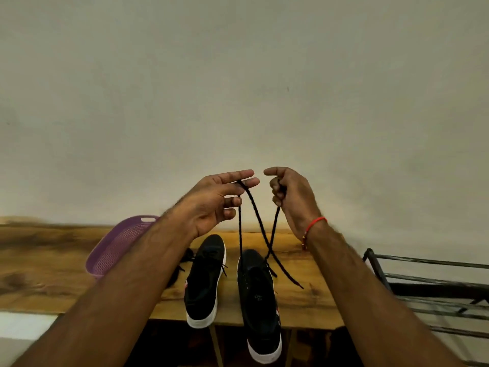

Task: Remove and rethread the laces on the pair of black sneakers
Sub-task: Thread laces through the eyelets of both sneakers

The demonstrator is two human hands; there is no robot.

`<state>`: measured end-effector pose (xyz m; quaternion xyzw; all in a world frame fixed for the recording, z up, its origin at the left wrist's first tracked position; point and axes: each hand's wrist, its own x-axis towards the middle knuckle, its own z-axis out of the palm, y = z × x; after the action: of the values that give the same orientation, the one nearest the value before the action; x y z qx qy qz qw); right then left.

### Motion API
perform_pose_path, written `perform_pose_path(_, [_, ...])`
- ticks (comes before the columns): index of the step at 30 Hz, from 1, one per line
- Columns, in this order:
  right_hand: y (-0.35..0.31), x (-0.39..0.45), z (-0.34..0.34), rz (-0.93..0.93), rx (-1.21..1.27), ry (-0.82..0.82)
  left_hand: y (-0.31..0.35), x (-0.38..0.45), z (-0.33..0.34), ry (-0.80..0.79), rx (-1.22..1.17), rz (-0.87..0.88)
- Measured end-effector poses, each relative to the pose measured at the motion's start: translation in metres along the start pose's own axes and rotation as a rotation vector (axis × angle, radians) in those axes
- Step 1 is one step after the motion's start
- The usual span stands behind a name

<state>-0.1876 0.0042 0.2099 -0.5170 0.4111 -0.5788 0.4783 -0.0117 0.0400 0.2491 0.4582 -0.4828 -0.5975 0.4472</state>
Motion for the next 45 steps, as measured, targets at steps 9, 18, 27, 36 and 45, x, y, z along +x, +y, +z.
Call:
perform_pose_path(9, [-0.042,0.009,0.012,-0.166,-0.016,-0.105,0.048,-0.005,0.003,0.051,-0.001,0.123])
perform_pose_path(18, [-0.111,0.034,0.025,-0.306,-0.045,-0.003,0.100,0.009,0.001,0.348,0.654,0.522])
perform_pose_path(27, [-0.146,0.044,0.037,-0.336,-0.001,0.091,0.146,0.006,0.011,0.396,0.543,0.766])
perform_pose_path(36, [-0.184,0.049,0.043,-0.358,-0.002,0.087,0.166,0.014,0.014,0.431,0.559,0.795])
perform_pose_path(45, [-0.203,0.061,0.049,-0.390,-0.034,0.108,0.179,0.021,0.014,0.398,0.501,0.700])
